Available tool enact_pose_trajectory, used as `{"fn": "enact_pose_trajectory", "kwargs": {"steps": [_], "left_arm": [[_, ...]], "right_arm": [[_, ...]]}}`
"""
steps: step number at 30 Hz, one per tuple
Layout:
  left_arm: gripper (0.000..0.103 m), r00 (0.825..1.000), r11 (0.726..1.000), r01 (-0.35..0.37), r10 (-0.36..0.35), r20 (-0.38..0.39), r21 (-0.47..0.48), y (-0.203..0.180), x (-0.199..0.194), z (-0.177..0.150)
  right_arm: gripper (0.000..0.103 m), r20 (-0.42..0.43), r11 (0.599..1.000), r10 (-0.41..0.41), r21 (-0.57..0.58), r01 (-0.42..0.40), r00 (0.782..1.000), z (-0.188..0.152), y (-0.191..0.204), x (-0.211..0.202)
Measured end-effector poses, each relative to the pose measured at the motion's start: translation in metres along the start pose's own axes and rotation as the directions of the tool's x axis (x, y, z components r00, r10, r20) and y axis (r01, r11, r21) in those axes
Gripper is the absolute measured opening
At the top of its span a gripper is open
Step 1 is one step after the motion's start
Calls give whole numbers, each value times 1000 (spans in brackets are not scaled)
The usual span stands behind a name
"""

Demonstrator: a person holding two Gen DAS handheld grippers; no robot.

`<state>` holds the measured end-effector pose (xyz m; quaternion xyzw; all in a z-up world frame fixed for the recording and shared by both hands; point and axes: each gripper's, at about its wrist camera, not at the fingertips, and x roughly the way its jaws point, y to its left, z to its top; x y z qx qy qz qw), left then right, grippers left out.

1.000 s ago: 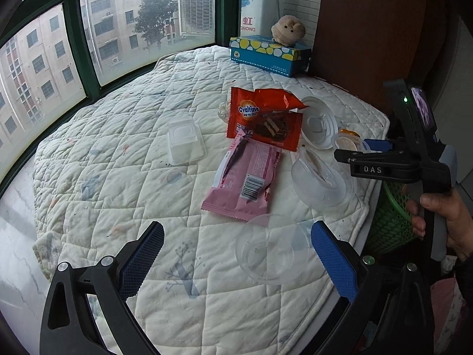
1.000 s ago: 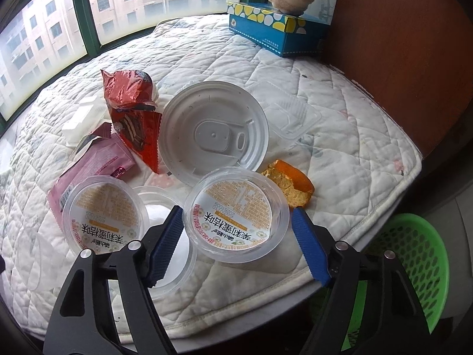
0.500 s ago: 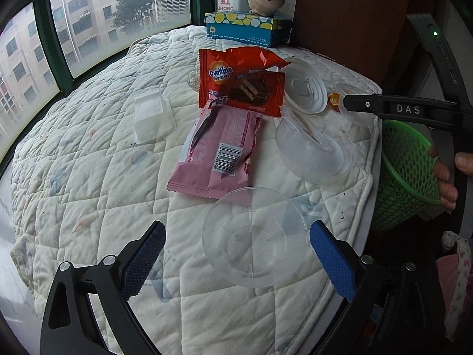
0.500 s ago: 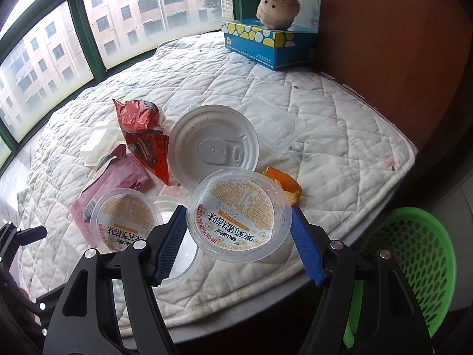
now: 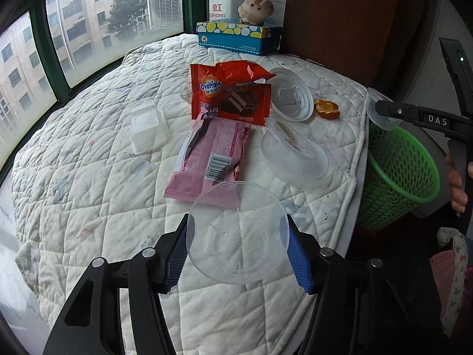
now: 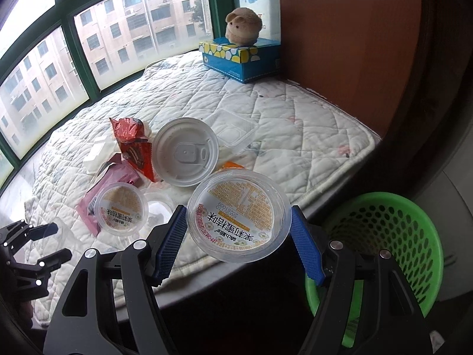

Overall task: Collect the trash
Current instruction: 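Carry both items over the green basket and open both grippers to drop them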

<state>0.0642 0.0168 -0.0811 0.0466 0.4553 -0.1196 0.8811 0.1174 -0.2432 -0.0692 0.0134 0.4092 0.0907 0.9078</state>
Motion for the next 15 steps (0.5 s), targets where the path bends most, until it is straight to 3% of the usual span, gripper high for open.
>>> {"fn": "enact_pose_trajectory", "kwargs": {"steps": [7, 15], "left_arm": [[58, 997, 998, 49, -52, 59, 45, -25, -23, 23], [58, 989, 985, 119, -129, 77, 122, -80, -18, 59]], "right_arm": [[70, -9, 996, -70, 61, 70, 998, -19, -40, -13], [70, -44, 981, -144, 126, 148, 989, -48, -90, -19]]}}
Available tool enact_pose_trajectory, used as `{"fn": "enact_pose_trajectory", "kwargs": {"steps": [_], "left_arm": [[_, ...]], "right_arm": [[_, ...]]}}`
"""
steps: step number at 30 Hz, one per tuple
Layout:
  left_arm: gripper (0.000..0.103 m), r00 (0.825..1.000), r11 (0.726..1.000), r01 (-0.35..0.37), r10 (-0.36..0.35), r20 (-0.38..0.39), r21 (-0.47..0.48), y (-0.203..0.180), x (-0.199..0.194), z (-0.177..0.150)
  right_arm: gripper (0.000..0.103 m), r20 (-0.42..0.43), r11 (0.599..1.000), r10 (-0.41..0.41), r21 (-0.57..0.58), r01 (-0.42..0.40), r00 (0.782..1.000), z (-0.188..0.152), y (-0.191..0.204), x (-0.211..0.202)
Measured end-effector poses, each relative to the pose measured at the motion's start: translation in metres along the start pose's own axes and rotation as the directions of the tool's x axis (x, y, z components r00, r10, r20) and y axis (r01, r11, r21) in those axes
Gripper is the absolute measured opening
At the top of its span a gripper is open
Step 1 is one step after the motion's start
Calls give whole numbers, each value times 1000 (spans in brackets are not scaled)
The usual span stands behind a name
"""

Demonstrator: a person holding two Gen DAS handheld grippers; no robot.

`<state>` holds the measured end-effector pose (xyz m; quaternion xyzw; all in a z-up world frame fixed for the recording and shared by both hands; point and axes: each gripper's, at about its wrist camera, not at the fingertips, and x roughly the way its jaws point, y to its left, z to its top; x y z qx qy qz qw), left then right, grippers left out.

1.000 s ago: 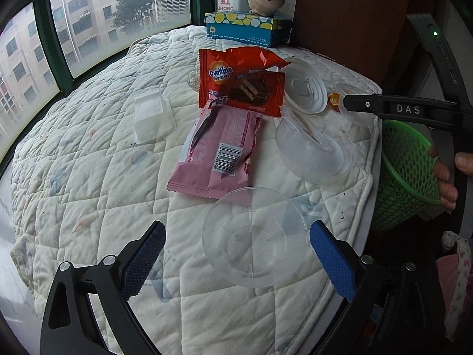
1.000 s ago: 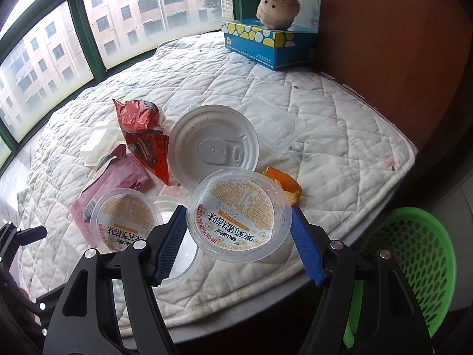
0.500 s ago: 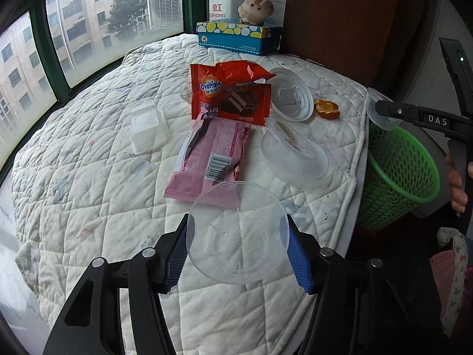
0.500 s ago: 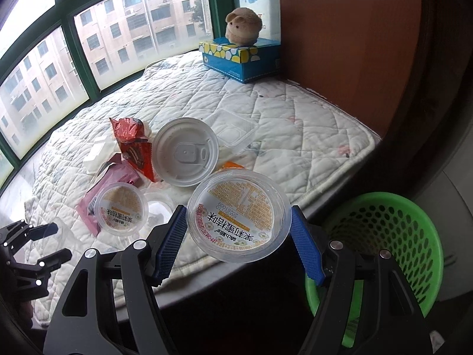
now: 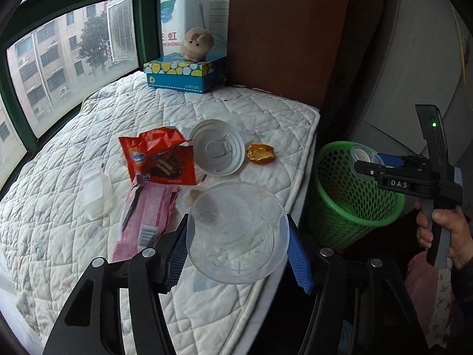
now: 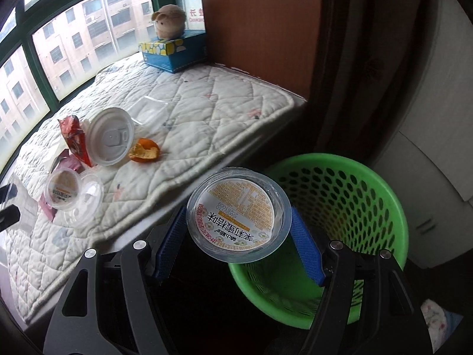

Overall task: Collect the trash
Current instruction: 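Carry both items over the green basket and open both grippers to drop them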

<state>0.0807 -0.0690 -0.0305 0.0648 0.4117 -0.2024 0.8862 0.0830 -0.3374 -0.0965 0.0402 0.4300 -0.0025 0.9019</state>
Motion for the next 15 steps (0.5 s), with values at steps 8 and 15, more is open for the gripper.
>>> {"fn": "enact_pose_trajectory", "kwargs": {"steps": [8, 15], "left_arm": [[58, 999, 995, 53, -54, 2, 81, -52, 27, 34], [58, 996, 986, 84, -83, -14, 142, -90, 51, 54]], "right_arm": [[70, -47, 996, -44, 72, 48, 998, -24, -47, 5], [78, -65, 990, -54, 126, 62, 996, -36, -74, 4]]}}
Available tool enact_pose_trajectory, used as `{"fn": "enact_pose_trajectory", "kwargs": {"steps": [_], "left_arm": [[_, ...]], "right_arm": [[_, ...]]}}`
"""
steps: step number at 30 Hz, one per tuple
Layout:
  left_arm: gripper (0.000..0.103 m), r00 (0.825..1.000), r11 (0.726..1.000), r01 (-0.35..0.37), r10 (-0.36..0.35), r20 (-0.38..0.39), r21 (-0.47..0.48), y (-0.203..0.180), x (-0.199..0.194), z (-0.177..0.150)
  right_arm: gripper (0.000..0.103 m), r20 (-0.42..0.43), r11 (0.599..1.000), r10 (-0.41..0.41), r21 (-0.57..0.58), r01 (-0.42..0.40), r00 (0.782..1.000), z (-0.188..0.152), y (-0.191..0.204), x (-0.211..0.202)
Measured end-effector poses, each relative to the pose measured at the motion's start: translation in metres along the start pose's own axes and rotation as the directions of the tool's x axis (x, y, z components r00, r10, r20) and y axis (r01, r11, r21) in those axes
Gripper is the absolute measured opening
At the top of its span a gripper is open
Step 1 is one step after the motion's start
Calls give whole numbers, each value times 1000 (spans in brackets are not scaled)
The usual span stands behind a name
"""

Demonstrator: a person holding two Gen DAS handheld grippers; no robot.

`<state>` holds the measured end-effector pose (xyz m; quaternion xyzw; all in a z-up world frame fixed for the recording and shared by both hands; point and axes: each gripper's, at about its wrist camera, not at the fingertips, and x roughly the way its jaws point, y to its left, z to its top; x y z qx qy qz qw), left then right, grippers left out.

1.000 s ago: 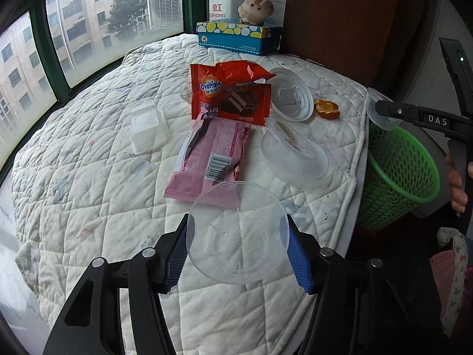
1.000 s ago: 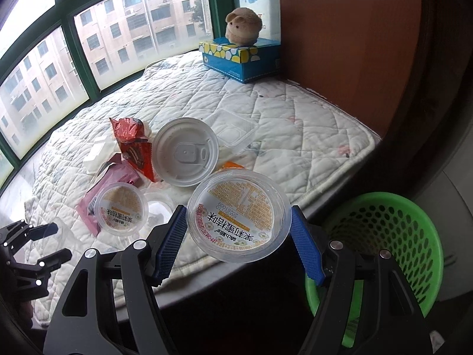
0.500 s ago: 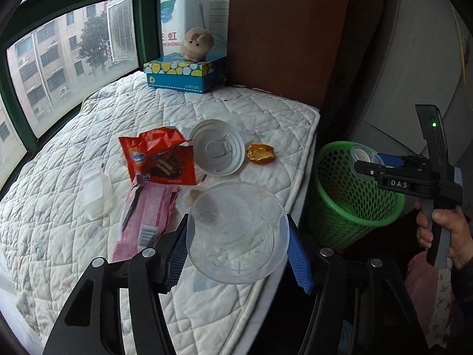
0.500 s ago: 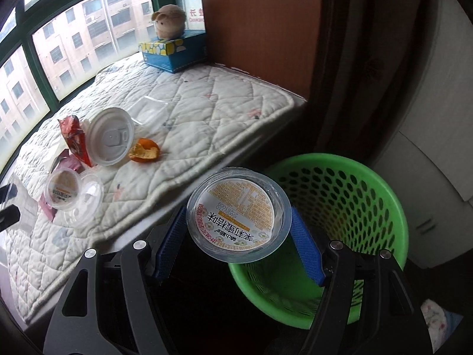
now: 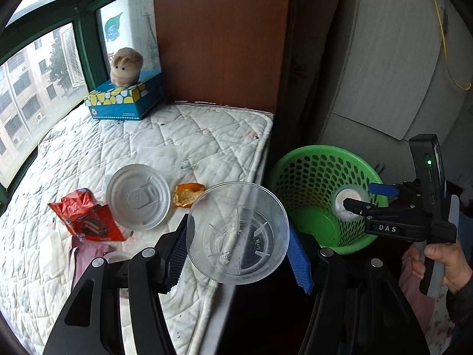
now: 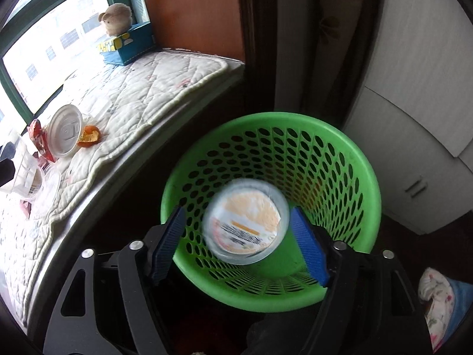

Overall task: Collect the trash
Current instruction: 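Carry both items over the green basket and open both grippers to drop them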

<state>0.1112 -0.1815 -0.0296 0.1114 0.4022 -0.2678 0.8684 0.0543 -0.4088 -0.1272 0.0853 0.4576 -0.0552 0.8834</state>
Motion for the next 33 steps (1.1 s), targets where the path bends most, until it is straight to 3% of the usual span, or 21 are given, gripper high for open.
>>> {"fn": "enact_pose_trajectory", "kwargs": {"steps": [20, 23, 27, 33], "left_arm": [[61, 985, 983, 143, -129, -116, 117, -96, 88, 21], [62, 982, 980, 154, -138, -133, 123, -108, 98, 21], [76, 981, 979, 164, -148, -126, 124, -117, 105, 22], [78, 979, 978, 176, -162, -122, 113, -118, 103, 19]], "right_arm": [[80, 124, 994, -86, 83, 76, 989, -13, -60, -65], [80, 127, 992, -87, 106, 74, 988, -16, -67, -68], [80, 119, 990, -82, 127, 67, 989, -18, -72, -67], [80, 122, 989, -83, 129, 67, 989, -19, -72, -71]]}}
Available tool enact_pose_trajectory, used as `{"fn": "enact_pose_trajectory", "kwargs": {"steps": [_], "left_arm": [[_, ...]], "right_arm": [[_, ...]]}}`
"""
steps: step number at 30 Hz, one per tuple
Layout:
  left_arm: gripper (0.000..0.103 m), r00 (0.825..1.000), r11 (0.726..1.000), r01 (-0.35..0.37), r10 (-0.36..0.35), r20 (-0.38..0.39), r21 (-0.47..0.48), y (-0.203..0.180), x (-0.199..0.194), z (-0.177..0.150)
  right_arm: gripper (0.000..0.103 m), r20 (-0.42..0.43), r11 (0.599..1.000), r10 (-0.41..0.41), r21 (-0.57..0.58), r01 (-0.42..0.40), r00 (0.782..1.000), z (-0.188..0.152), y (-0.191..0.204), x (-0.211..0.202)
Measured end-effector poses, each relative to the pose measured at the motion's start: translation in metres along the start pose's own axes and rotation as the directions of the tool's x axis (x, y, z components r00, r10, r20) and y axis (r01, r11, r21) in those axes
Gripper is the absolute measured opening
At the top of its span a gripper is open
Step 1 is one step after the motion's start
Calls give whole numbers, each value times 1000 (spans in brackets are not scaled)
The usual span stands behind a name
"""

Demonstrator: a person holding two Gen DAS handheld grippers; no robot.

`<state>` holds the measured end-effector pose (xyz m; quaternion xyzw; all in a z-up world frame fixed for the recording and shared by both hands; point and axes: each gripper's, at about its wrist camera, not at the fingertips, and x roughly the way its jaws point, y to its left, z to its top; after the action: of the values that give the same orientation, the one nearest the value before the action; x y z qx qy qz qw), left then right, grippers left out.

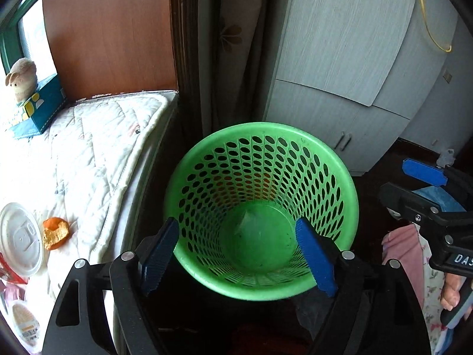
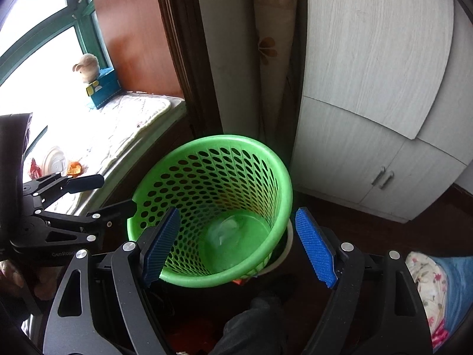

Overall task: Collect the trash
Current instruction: 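Carry both items over the green basket and open both grippers to drop them, then grasp another labeled pudding cup with the left gripper while the right grasps the orange peel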

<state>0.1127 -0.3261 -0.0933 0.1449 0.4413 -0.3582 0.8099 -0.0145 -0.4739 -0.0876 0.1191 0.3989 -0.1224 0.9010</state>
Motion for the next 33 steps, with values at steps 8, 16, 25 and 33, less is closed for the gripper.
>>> {"fn": "enact_pose_trajectory", "kwargs": {"steps": [8, 16, 25, 33], "left_arm": [[81, 997, 995, -71, 73, 29, -66, 26, -33, -17], [82, 977, 967, -197, 207, 44, -163, 75, -76, -46], [82, 926, 891, -351, 377, 36, -288, 142, -122, -80], [82, 899, 846, -418, 438, -16, -332, 189, -138, -118]], "right_arm": [[83, 17, 999, 25, -20, -25, 1000, 1, 15, -5], [85, 22, 995, 78, -68, -77, 997, 5, 51, -5], [86, 9, 981, 138, -139, -135, 990, 11, 96, 1], [86, -15, 962, 189, -196, -188, 982, 18, 136, 9]]}}
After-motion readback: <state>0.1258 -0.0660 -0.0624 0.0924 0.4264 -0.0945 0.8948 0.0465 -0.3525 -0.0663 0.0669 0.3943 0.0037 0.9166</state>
